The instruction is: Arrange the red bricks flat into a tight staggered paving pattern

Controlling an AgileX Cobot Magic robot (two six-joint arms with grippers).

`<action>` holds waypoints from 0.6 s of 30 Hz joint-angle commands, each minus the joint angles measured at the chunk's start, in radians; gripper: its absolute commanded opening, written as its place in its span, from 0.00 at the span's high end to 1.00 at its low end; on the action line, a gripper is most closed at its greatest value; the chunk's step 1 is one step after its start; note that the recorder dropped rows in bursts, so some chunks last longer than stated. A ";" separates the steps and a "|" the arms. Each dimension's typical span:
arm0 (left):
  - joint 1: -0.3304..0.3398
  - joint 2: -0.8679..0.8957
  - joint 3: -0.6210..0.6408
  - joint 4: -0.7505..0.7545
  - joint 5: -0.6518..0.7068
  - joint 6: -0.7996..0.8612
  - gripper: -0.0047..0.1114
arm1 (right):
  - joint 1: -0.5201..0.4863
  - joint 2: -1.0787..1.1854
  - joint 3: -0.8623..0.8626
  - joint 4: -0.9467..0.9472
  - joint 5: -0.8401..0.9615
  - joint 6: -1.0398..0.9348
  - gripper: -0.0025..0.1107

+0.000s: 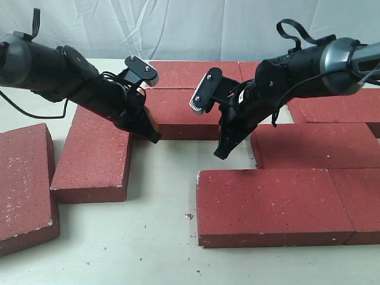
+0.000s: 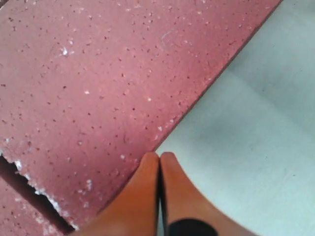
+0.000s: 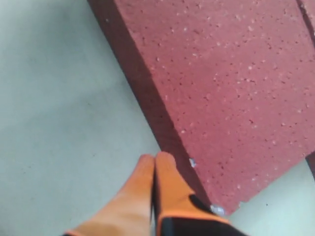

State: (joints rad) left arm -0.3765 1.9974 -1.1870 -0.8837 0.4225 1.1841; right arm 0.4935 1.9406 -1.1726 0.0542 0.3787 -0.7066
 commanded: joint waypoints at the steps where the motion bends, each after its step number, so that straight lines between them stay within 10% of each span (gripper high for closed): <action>1: -0.003 -0.069 -0.001 0.015 0.028 -0.079 0.96 | 0.006 -0.104 -0.002 0.032 0.078 0.011 0.98; 18: 0.055 -0.043 0.012 0.174 -0.242 -0.294 0.96 | 0.004 0.007 -0.021 0.108 -0.208 0.011 0.98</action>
State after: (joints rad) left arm -0.3227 1.9393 -1.1736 -0.7088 0.2093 0.8985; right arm 0.5004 1.9090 -1.1771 0.1563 0.2165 -0.6962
